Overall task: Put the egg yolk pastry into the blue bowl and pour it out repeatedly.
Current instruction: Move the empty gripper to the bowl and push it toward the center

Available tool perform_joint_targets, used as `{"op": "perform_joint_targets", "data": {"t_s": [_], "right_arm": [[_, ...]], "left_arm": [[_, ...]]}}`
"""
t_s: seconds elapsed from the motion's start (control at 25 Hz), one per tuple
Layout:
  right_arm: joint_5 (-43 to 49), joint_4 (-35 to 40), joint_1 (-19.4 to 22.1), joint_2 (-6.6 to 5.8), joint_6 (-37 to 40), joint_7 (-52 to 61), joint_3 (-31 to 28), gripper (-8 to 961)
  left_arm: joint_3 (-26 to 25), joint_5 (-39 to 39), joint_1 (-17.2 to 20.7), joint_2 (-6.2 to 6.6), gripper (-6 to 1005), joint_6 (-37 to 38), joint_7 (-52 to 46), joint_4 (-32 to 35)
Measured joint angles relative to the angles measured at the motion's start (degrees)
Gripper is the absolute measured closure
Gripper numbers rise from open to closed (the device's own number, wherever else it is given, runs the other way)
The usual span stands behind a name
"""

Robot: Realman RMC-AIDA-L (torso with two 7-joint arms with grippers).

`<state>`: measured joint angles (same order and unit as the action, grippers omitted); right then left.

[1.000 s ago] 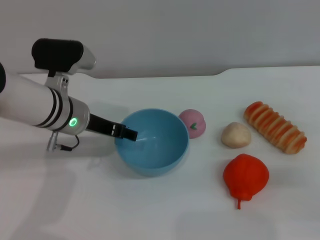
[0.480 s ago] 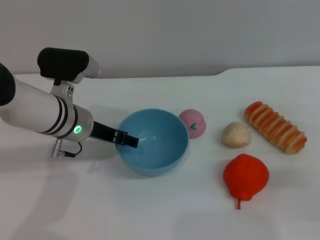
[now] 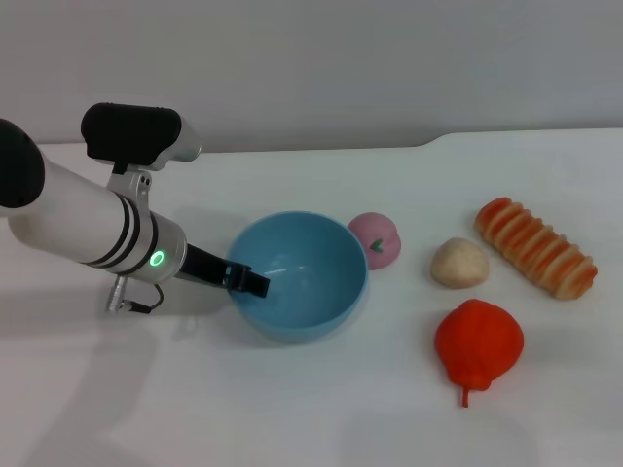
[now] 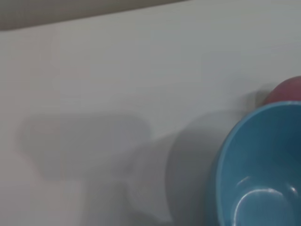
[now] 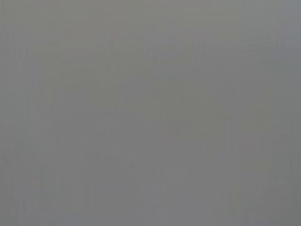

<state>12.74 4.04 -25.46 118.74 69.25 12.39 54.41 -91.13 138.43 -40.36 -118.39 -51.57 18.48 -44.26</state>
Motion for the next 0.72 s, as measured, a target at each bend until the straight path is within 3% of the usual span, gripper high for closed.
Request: {"op": "perform_joint_targets", "data": {"t_s": [0.44,0.72], "right_arm": [[0.0,0.1,0.1,0.0,0.1,0.0,0.0,444],[0.0,0.1,0.2,0.0,0.0,0.0,0.0,445]], "left_arm": [[0.1,-0.6,-1.4,0.15,407,-0.7,0.1,1.9],[0.4,-0.5,-1.7,0.16,681,-1.3,0.2,1.4]]}}
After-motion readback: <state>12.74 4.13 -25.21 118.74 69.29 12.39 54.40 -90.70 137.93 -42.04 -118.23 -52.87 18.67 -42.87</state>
